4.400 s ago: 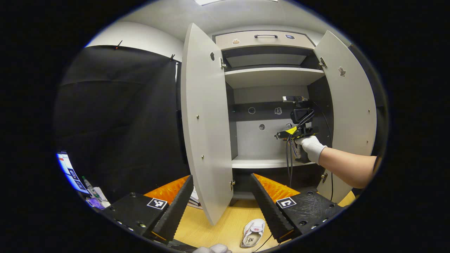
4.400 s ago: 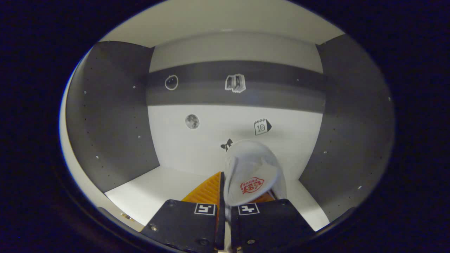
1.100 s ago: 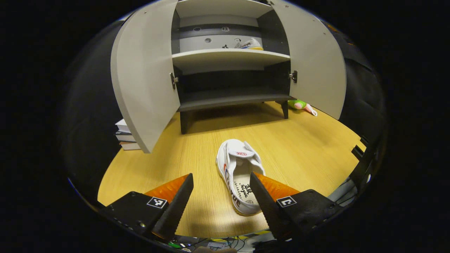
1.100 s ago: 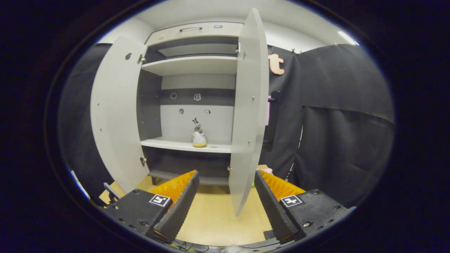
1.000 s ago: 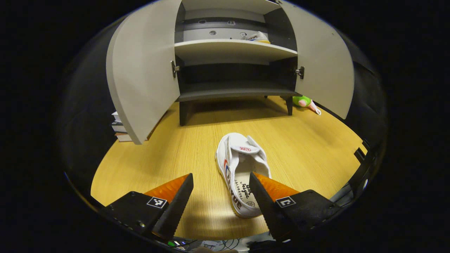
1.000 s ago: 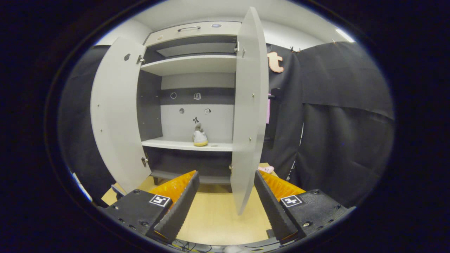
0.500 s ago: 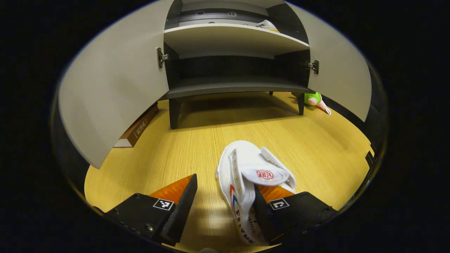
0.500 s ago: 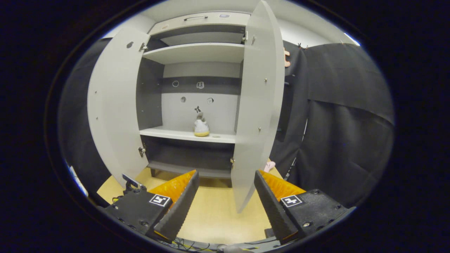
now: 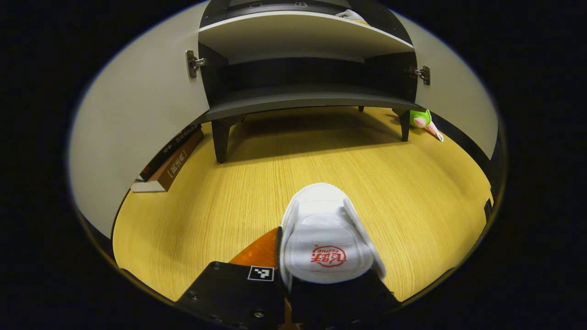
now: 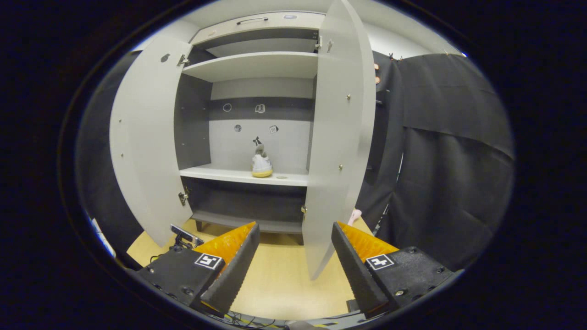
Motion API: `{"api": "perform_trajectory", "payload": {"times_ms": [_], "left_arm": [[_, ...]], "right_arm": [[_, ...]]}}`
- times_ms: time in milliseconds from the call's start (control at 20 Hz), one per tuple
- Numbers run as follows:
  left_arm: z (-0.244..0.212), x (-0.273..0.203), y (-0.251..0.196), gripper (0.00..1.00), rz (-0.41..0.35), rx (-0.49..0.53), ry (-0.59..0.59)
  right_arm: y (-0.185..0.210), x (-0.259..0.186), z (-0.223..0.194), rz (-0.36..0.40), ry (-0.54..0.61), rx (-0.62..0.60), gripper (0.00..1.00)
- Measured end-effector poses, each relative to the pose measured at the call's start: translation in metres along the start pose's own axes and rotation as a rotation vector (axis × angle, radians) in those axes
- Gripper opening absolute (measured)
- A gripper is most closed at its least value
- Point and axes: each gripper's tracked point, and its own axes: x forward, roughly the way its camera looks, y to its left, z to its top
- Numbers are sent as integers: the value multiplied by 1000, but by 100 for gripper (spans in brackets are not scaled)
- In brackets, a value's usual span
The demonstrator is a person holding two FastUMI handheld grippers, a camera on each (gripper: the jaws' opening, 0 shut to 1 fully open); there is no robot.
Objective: Grab one shoe with the right hand and put it into the shoe cabinet, grab the other shoe with the left hand and put it into the shoe cabinet; then close the right door with the right hand and the left door with the left hand.
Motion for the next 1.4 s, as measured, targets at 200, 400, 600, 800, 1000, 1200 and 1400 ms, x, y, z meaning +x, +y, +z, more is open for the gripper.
{"api": "perform_trajectory", "payload": {"times_ms": [200,400,600,800,1000,1200,1400], "left_arm": [[45,-33,-4,14,-16,-29,-73],[110,-78,2,14,10,-18,-178],[168,-112,9,14,48,-29,-245],[236,-137,22,14,109,-22,-338],[301,-142,32,14,121,-59,-398],[361,-137,41,14,151,-81,-462],[410,-113,43,14,199,-36,-514]], "right_arm": [[10,8,8,29,-37,-34,99],[25,12,17,83,-77,-53,99],[39,14,38,138,-151,-75,99],[51,18,52,219,-169,-8,99],[49,22,60,239,-178,12,99],[53,23,55,263,-170,-3,99],[58,24,49,280,-153,-31,99]]}}
